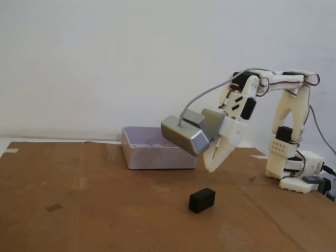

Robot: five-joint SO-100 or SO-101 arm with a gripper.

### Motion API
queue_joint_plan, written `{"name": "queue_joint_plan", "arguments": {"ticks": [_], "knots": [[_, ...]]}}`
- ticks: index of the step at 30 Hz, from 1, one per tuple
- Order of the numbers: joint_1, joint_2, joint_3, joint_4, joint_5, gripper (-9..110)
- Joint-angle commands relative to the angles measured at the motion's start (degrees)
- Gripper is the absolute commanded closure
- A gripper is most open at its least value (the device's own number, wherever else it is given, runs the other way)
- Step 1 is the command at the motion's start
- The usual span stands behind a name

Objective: Grasp a block and put it in the box.

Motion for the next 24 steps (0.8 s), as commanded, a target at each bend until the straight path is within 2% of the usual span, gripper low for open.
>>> {"name": "queue_joint_plan", "arguments": {"ticks": [1, 16, 18, 24], "knots": [[-0.26, 1.58, -7.03, -2.11, -0.09, 101], [-0.26, 0.79, -6.77, -4.04, -0.09, 101], [-0.26, 0.79, -6.94, -4.04, -0.09, 97], [-0.26, 0.79, -6.94, -4.13, -0.09, 75]]}}
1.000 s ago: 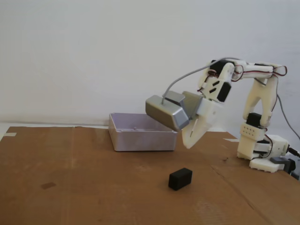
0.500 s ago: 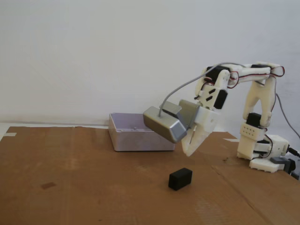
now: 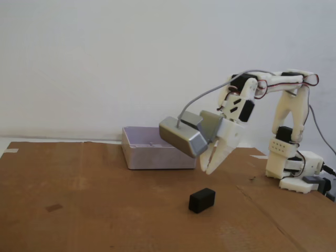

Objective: Grasp a block and put it in the box.

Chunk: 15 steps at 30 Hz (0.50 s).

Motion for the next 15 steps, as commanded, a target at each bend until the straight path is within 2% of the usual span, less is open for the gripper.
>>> {"name": "queue_joint_plan", "arguments": {"ticks": [1, 6, 15], "knots": [[-0.35, 1.32, -6.86, -1.85, -0.09, 73], [-1.41, 1.23, -6.68, -1.85, -0.09, 66], [-3.34, 1.23, -6.42, -1.85, -0.09, 66]]}}
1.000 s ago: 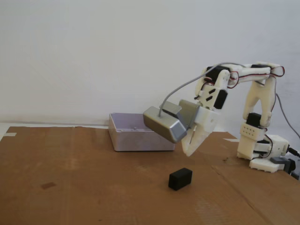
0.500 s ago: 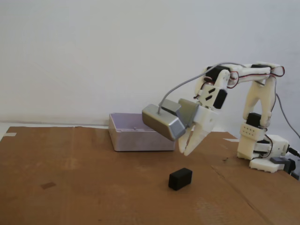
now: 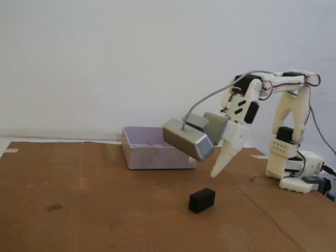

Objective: Grasp a block and put it in the box.

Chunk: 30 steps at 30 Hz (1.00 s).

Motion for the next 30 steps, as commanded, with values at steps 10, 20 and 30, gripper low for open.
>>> {"name": "queue_joint_plan", "arguments": {"ticks": [10, 20, 30], "knots": [[-2.29, -0.88, -7.12, -1.85, 0.35, 66], [-3.25, -2.46, -6.33, -5.10, 0.09, 66], [-3.52, -4.13, -6.68, -5.10, 0.09, 66]]}}
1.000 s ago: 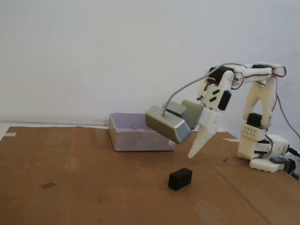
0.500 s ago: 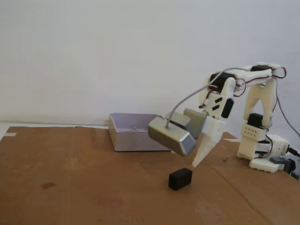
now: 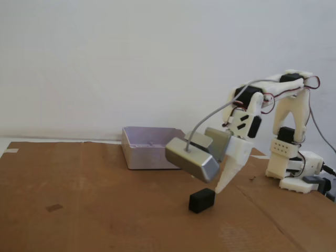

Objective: Grasp a block and put it in the box.

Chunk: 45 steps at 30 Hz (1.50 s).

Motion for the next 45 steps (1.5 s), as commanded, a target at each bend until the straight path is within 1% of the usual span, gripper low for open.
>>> {"name": "queue_joint_plan", "arguments": {"ticks": [1, 25, 32, 40, 45], "knots": [[0.09, 2.20, -6.06, -1.85, -0.44, 66], [-0.18, -1.23, -6.33, -1.93, 0.18, 66], [-0.26, -1.23, -4.22, -6.94, 0.44, 66], [-0.18, -1.23, -2.64, -7.21, 1.67, 66], [-0.18, -2.64, -1.85, -9.40, 2.02, 66]]}}
